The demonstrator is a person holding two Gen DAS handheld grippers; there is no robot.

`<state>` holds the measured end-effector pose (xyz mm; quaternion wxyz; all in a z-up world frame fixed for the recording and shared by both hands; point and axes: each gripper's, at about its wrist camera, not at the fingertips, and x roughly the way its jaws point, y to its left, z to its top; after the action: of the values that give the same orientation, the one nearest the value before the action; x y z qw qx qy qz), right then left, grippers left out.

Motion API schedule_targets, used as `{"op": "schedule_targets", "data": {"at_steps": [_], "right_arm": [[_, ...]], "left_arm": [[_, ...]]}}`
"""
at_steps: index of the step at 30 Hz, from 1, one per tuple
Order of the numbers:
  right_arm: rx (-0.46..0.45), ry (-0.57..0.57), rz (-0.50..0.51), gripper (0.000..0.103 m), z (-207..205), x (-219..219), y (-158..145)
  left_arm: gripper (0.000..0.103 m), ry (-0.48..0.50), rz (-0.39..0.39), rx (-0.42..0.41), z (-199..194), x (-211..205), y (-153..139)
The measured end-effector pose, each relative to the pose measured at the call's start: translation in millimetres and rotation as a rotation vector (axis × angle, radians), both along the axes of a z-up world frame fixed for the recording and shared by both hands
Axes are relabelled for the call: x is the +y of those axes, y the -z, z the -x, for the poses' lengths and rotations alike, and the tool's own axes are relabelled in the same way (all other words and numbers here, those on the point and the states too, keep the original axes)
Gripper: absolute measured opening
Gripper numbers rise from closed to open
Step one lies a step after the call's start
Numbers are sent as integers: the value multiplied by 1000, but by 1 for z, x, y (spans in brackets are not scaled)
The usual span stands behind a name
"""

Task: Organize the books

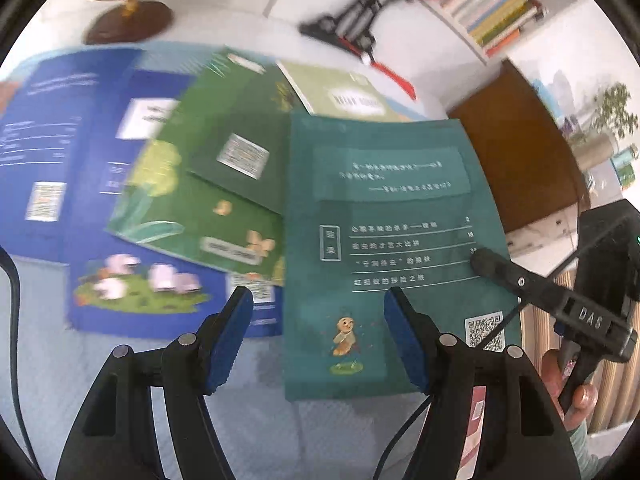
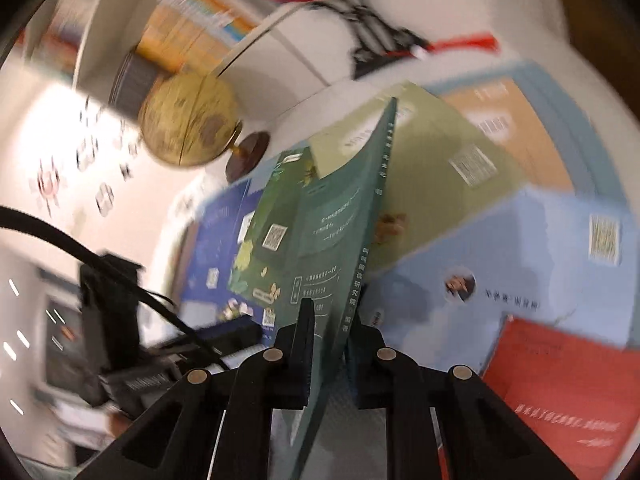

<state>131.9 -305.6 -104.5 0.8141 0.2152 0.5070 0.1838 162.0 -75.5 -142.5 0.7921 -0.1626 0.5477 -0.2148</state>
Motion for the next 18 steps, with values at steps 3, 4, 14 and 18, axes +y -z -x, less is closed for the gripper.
{"op": "schedule_targets", "data": {"at_steps": [3, 4, 14, 18], "right_arm": [[-47, -74, 76, 15, 2, 27, -24], [-60, -95, 95, 15, 2, 38, -32], [-27, -317, -16, 31, -14, 152, -46], [20, -329, -50, 56, -9, 168, -26]], "left_arm": [[65, -49, 20, -35, 10, 24, -17], [65, -69, 25, -47, 13, 34, -22], [65, -413, -74, -90, 32, 167, -33], [65, -443, -134, -59, 36, 201, -23]]}}
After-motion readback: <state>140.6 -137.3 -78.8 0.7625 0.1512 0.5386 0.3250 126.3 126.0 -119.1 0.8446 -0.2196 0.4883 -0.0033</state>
